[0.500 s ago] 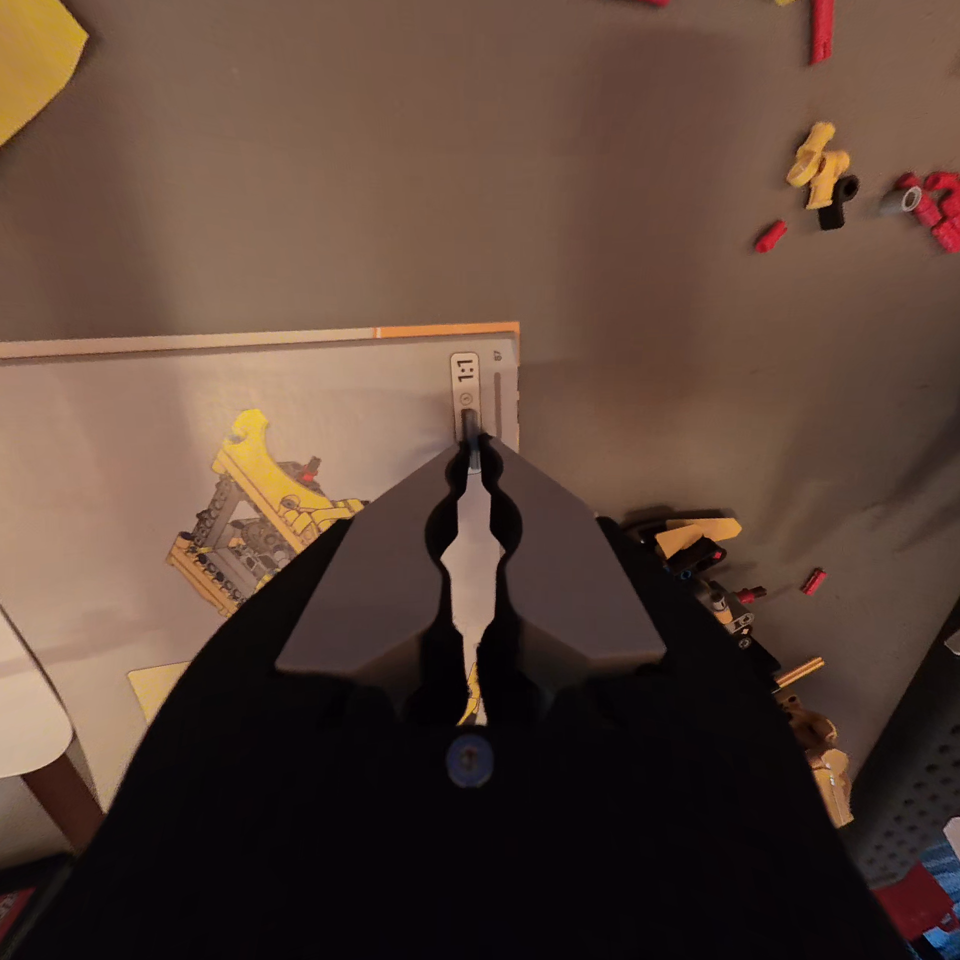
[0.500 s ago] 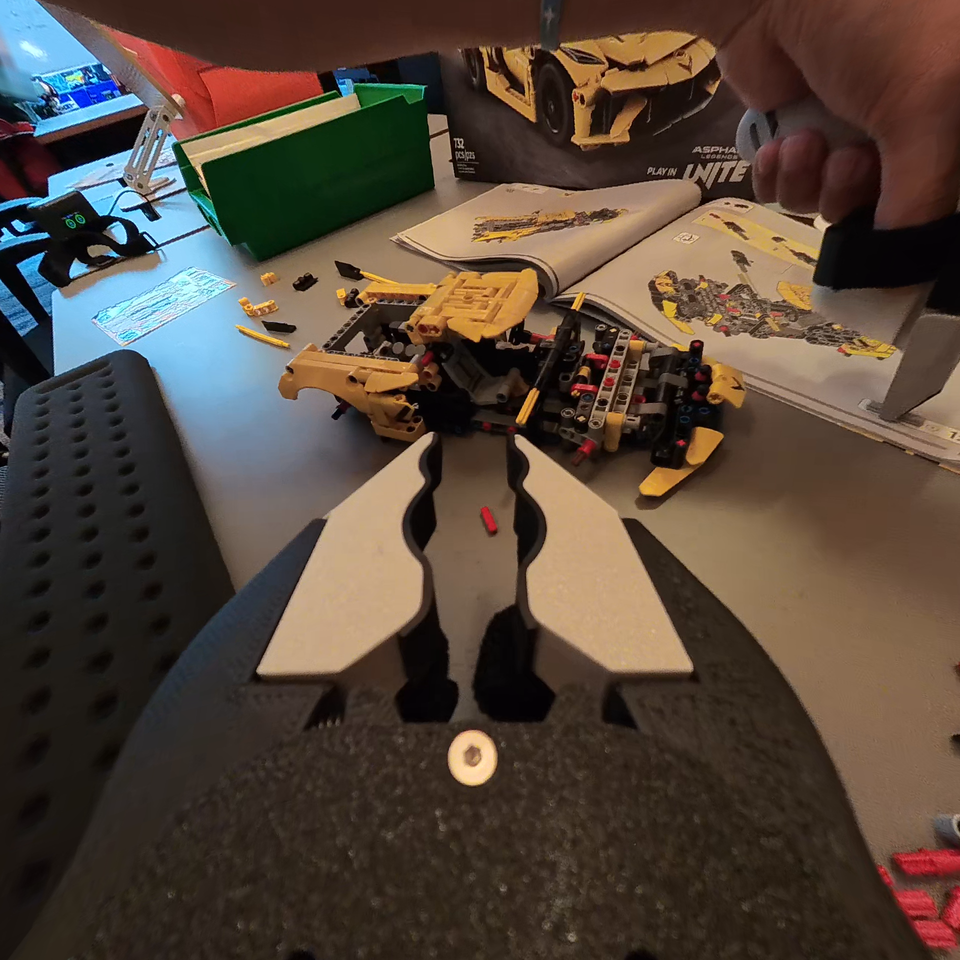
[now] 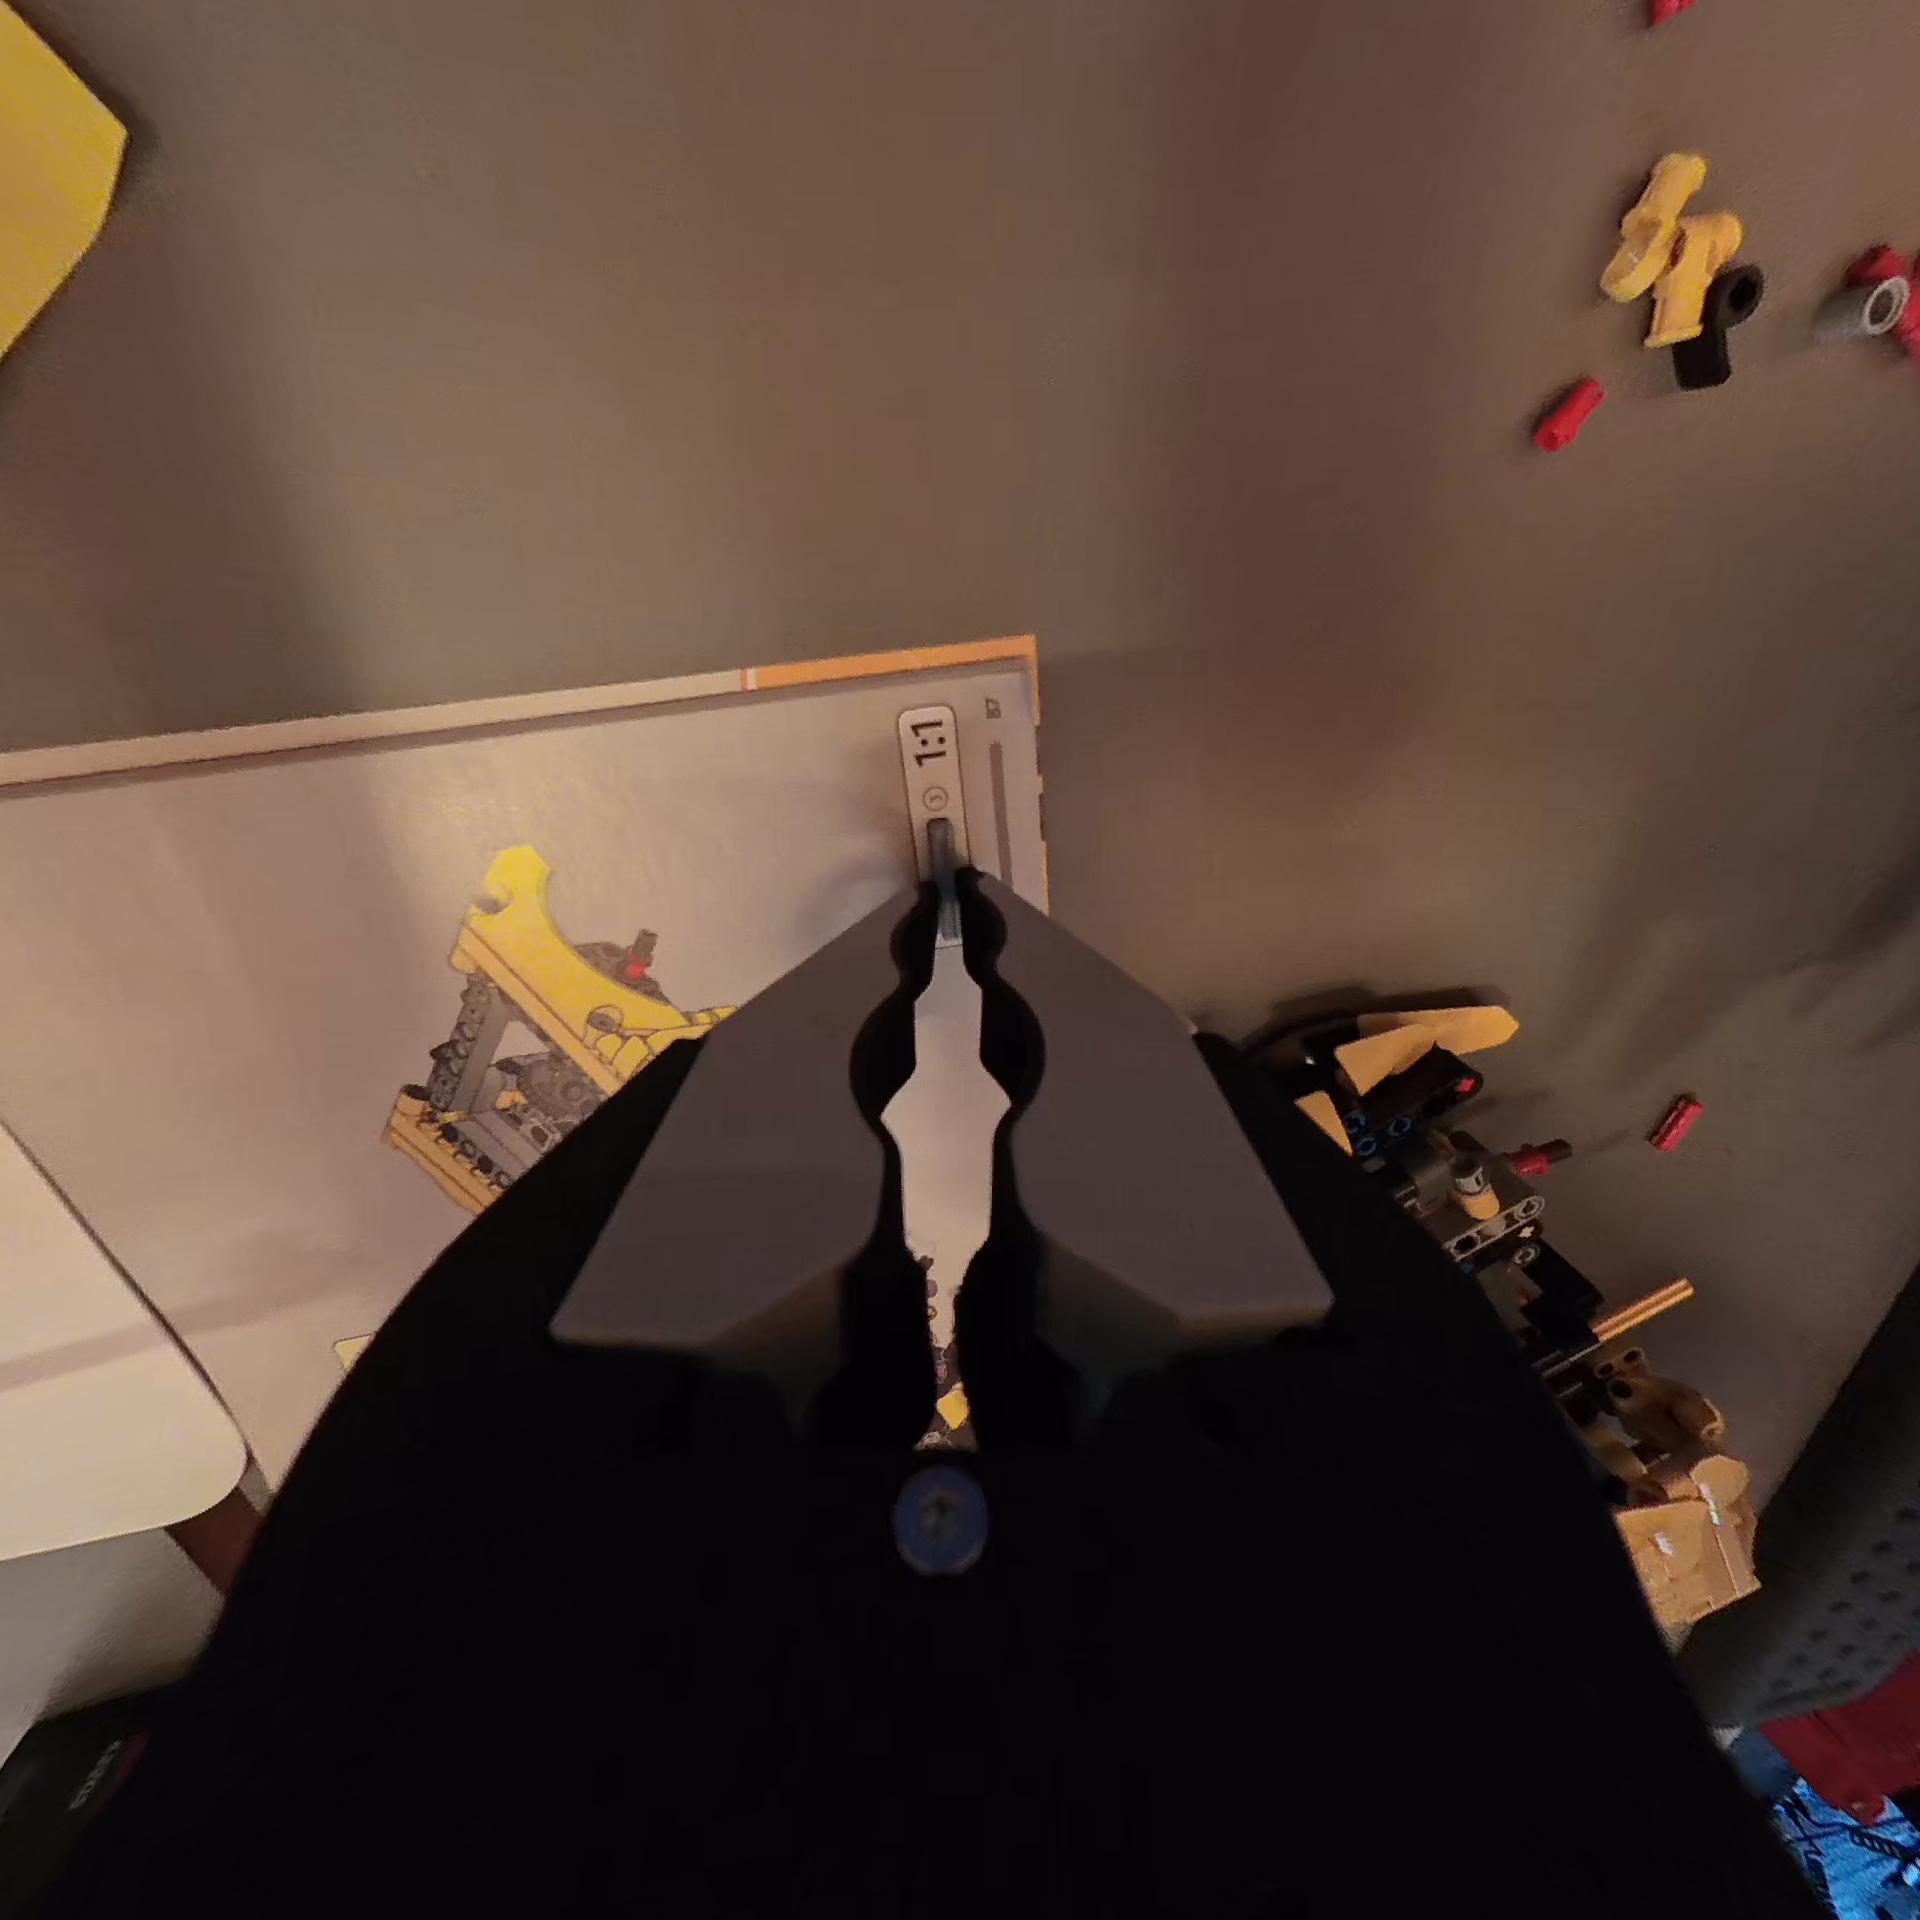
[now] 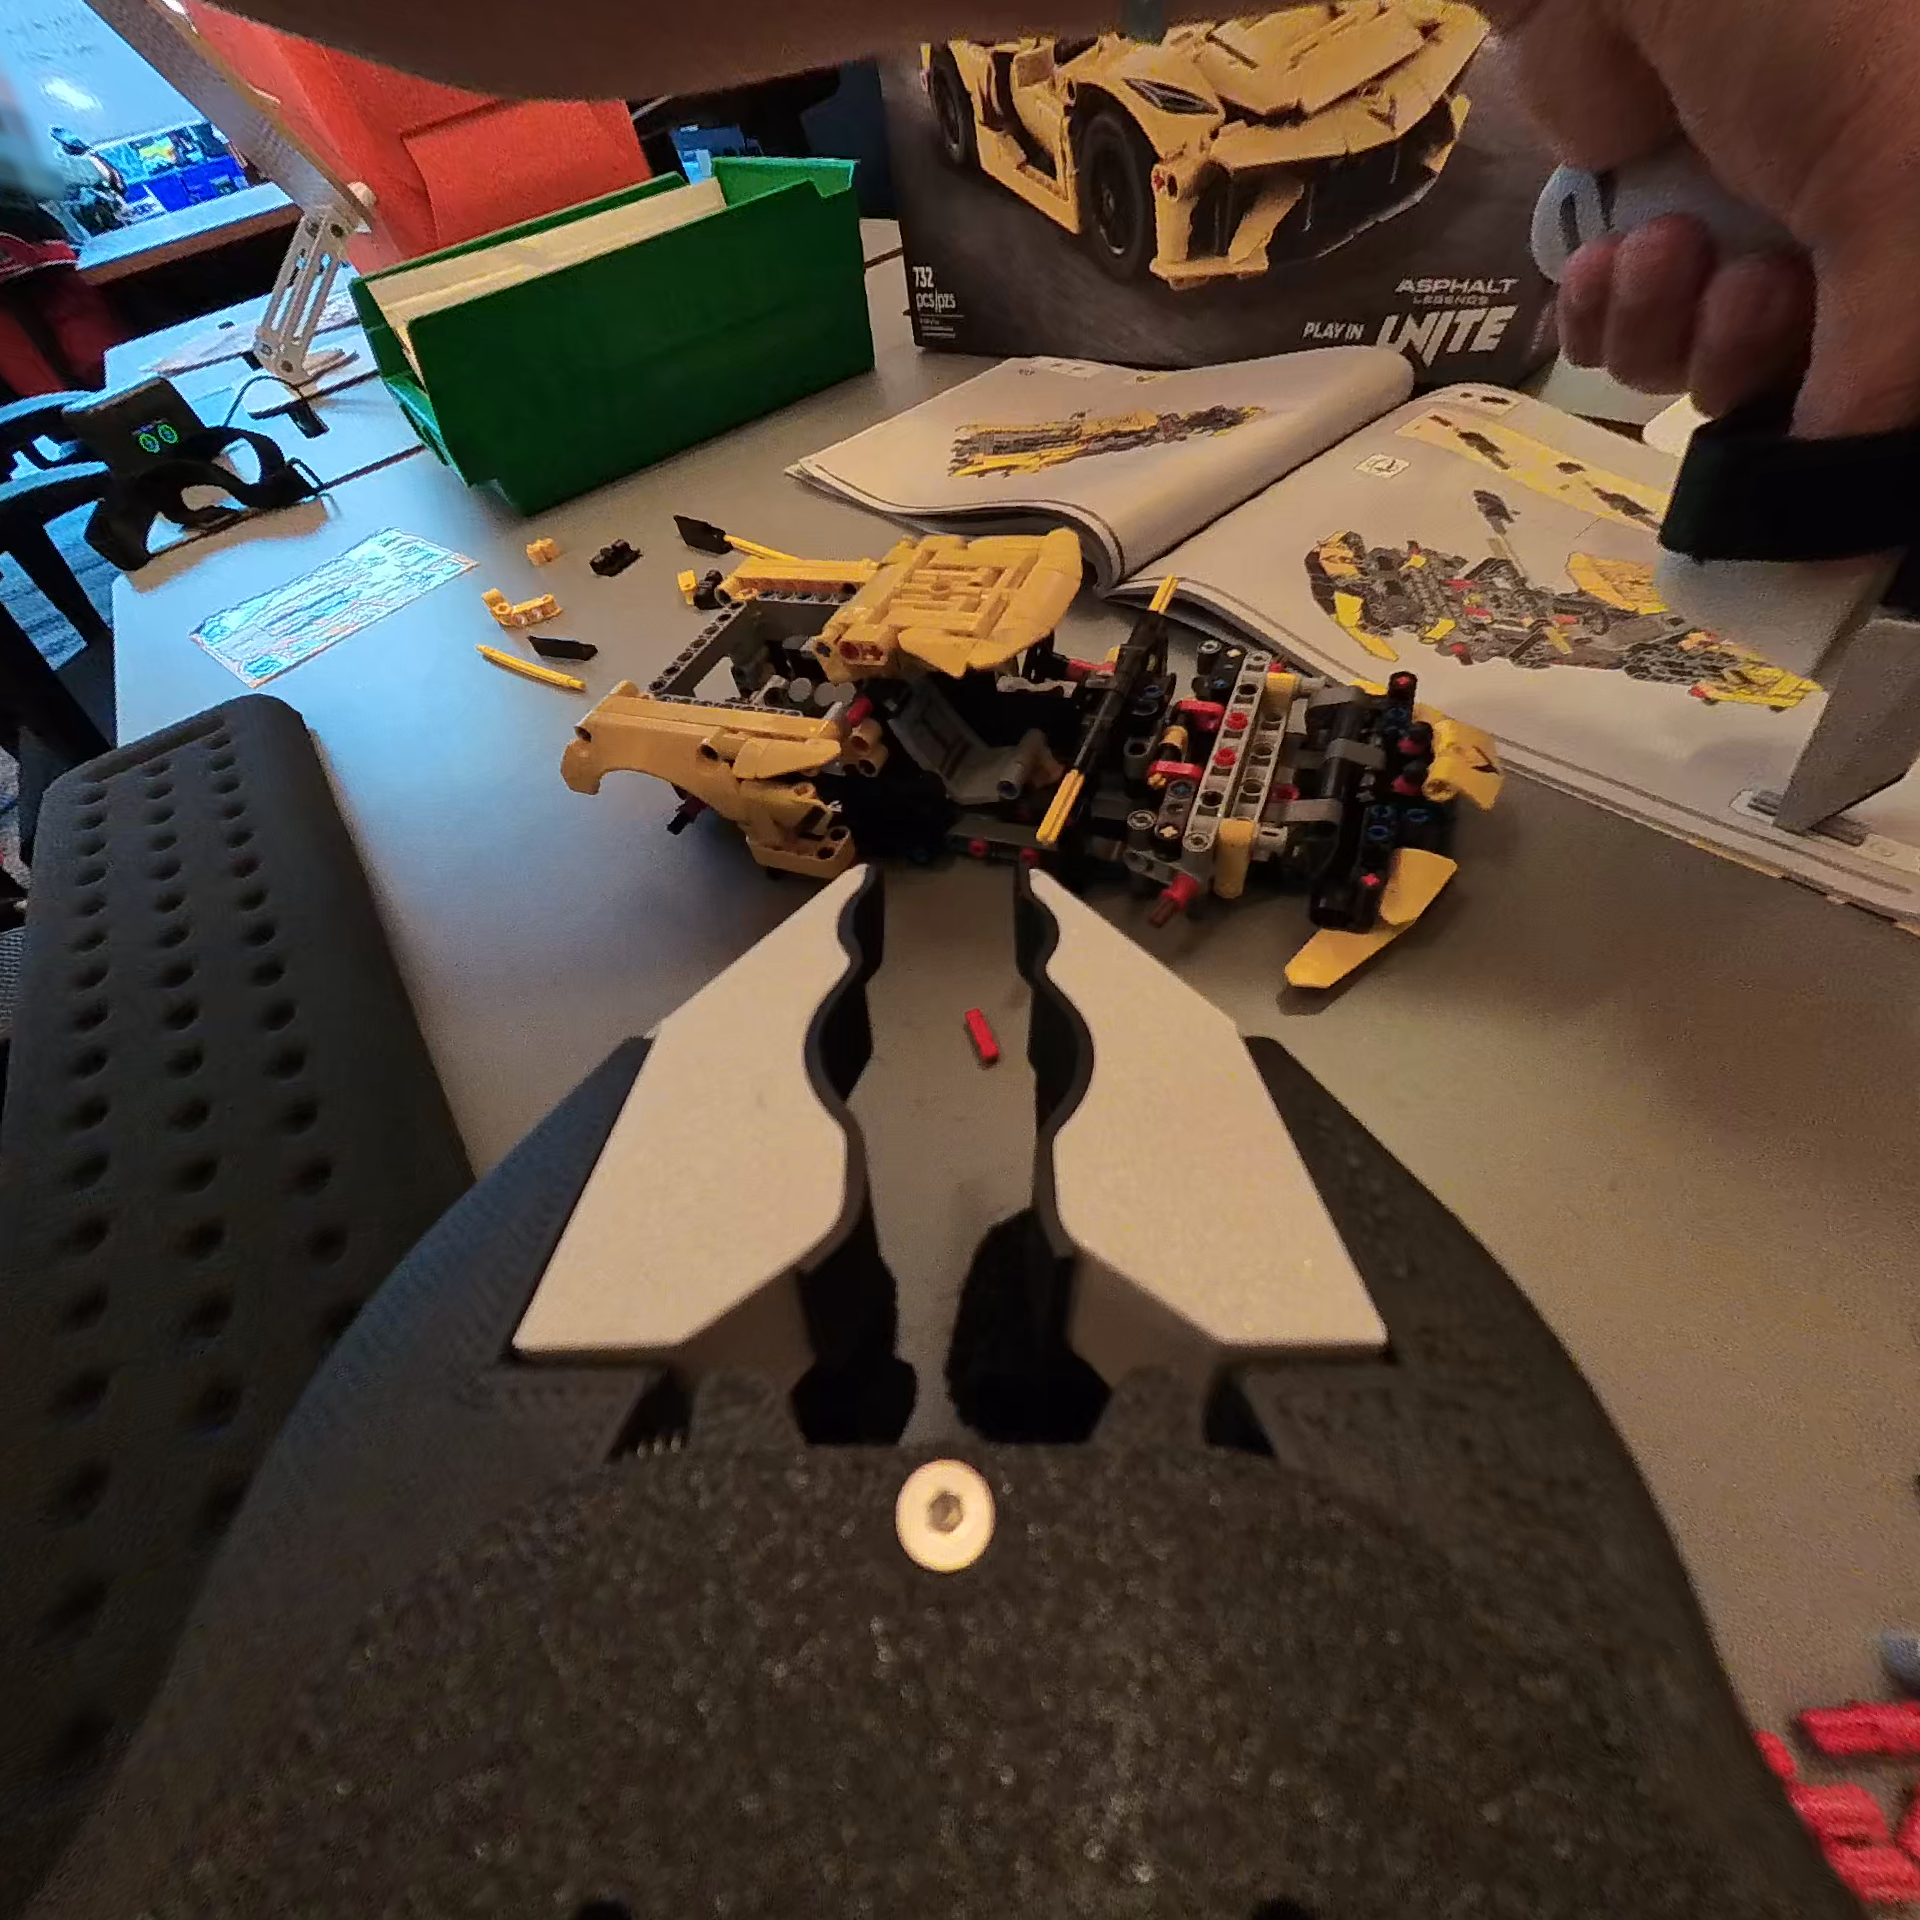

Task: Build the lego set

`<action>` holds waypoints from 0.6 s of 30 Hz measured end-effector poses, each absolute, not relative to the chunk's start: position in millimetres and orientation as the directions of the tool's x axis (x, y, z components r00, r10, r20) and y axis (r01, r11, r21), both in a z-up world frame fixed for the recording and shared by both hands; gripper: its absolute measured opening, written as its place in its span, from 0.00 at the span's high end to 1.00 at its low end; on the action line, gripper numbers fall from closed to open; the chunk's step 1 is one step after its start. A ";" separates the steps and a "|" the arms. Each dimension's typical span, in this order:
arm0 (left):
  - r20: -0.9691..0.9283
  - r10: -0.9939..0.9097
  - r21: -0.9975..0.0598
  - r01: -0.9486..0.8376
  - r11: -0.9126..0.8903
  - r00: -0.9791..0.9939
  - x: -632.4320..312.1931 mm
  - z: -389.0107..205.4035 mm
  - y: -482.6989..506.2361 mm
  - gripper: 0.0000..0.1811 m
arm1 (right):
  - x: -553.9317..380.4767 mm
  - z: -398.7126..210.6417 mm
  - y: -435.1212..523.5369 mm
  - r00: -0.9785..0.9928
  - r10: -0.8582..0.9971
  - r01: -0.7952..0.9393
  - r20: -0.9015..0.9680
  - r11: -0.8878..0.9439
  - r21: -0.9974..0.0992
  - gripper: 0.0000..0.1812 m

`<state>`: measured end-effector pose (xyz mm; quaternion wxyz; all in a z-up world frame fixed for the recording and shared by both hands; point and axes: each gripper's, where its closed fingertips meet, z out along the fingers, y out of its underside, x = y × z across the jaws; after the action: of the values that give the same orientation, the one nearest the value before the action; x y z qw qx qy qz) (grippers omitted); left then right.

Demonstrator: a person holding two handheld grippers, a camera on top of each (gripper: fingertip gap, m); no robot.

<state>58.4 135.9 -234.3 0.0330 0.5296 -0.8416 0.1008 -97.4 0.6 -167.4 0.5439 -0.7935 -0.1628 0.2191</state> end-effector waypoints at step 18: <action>0.210 -0.929 -0.455 -0.872 0.184 -0.305 -89.4 -133.6 16.3 0.98 | -7.0 -154.6 -10.9 0.937 0.263 -0.146 -0.230 -0.302 -0.942 0.83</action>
<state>-89.4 16.3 -133.6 -0.0567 0.5866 -0.7673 0.2528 -7.0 -10.9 -154.6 0.5894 -0.7880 -0.0372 0.1738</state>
